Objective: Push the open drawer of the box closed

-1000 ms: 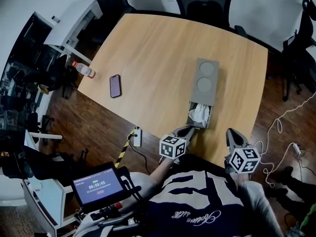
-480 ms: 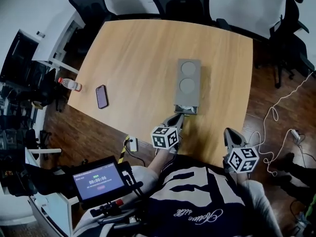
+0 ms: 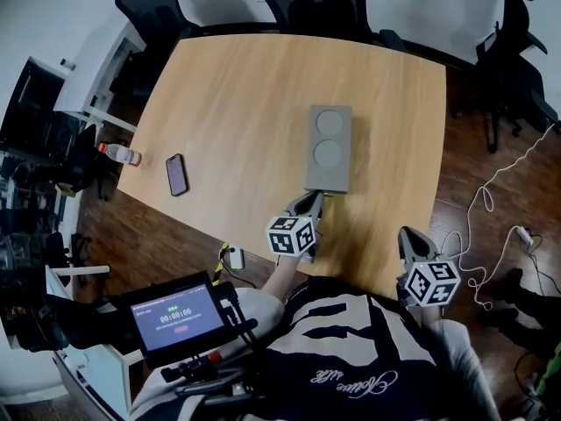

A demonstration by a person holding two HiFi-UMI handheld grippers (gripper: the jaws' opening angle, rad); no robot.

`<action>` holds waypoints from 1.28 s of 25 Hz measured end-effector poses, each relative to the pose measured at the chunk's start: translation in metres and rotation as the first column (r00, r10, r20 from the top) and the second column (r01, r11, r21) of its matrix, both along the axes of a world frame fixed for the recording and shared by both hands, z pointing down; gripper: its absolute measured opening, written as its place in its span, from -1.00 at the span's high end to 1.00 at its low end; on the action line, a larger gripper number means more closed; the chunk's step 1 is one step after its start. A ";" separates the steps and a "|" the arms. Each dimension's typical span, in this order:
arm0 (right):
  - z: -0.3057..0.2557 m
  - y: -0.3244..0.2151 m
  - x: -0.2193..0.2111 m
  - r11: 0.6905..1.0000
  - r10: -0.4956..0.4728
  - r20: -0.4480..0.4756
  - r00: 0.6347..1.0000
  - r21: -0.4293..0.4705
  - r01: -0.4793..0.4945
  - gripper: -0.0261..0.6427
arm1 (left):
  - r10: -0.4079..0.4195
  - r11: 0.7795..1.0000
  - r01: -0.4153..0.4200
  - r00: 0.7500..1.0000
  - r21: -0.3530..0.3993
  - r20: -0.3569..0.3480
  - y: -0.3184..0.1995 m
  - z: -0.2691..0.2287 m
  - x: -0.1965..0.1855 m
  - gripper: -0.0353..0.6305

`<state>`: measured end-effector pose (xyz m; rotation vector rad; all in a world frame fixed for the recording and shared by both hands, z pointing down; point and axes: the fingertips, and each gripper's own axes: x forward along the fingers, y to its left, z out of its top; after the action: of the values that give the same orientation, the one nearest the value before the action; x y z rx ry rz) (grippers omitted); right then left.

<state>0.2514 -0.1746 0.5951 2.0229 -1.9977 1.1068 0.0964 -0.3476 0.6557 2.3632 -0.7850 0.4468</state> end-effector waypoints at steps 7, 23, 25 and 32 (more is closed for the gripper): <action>0.000 -0.008 -0.016 0.999 -0.052 0.002 0.999 0.005 0.052 0.93 | -0.006 1.000 0.006 1.000 0.003 -0.011 0.013 -0.007 -0.004 0.89; -0.017 -0.012 -0.094 0.980 -0.187 -0.014 0.982 0.069 0.187 0.93 | 0.041 0.996 -0.031 0.992 0.080 -0.123 0.097 -0.064 -0.046 0.89; -0.021 -0.009 -0.109 0.975 -0.202 -0.018 0.979 0.085 0.203 0.93 | 0.041 0.996 -0.030 0.990 0.086 -0.133 0.111 -0.069 -0.058 0.89; -0.025 0.029 -0.168 0.964 -0.250 -0.032 0.968 0.086 0.252 0.93 | 0.027 0.997 -0.007 0.967 0.083 -0.252 0.170 -0.107 -0.106 0.89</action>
<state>0.0830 -0.1455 0.5703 1.7454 -2.2520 0.9554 -0.0095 -0.1780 0.5492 2.4413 -0.6749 0.1166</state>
